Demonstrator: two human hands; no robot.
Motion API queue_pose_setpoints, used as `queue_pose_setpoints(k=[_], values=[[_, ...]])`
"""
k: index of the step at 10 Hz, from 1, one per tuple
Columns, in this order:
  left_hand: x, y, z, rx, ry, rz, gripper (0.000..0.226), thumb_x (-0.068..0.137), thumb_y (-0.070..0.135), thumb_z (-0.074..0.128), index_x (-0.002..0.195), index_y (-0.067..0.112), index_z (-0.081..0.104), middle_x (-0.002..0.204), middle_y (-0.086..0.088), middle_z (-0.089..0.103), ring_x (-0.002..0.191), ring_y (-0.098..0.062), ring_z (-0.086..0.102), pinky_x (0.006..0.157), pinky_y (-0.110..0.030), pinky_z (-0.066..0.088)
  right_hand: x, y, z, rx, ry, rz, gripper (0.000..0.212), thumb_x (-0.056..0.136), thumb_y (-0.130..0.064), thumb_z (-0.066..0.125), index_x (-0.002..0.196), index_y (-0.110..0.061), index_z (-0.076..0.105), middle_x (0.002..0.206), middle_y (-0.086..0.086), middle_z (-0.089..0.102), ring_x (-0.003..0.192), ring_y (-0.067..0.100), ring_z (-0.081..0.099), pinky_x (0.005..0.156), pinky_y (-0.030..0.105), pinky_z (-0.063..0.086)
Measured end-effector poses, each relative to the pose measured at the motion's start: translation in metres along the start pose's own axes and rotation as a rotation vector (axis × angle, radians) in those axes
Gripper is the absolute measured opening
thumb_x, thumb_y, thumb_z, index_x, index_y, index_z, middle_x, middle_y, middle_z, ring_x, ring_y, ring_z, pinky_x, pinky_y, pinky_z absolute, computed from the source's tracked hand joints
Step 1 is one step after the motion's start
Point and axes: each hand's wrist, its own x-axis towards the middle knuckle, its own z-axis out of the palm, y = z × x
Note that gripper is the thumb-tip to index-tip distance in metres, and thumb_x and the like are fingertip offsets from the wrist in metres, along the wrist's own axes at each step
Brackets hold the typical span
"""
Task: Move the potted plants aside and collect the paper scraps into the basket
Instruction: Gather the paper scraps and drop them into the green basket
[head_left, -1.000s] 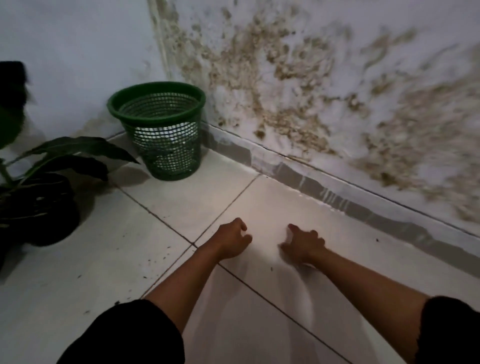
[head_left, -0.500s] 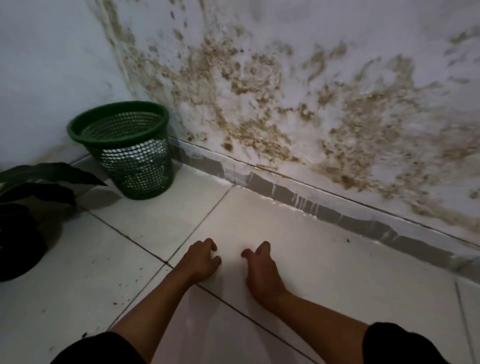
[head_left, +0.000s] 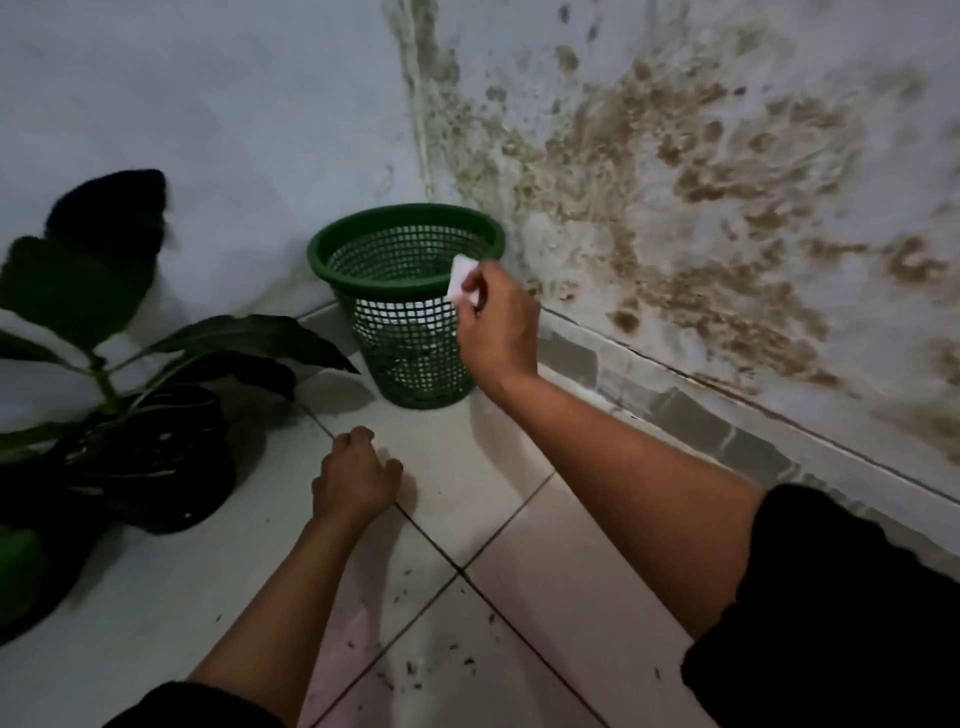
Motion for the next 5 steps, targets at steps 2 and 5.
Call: queue_pose_setpoints(k=[2, 5], values=[[0.018, -0.011, -0.009, -0.039, 0.052, 0.015, 0.055, 0.090, 0.031, 0.057, 0.137, 0.011, 0.038, 0.142, -0.015, 0.040, 0.126, -0.034, 0.044, 0.103, -0.042, 0.040, 0.033, -0.004, 0.041, -0.557, -0.433, -0.159, 0.063, 0.088, -0.049, 0.053, 0.142, -0.021, 0.035, 0.148, 0.005, 0.037, 0.140, 0.027, 0.026, 0.110, 0.060, 0.019], [0.001, -0.009, -0.013, -0.057, 0.014, 0.040, 0.054, 0.089, 0.031, 0.057, 0.136, 0.012, 0.039, 0.138, -0.015, 0.043, 0.120, -0.032, 0.050, 0.100, -0.042, 0.043, 0.022, -0.014, 0.026, -0.478, -0.415, -0.202, 0.058, 0.086, -0.012, 0.060, 0.141, -0.019, 0.043, 0.152, 0.015, 0.031, 0.141, 0.033, 0.026, 0.115, 0.050, 0.023]])
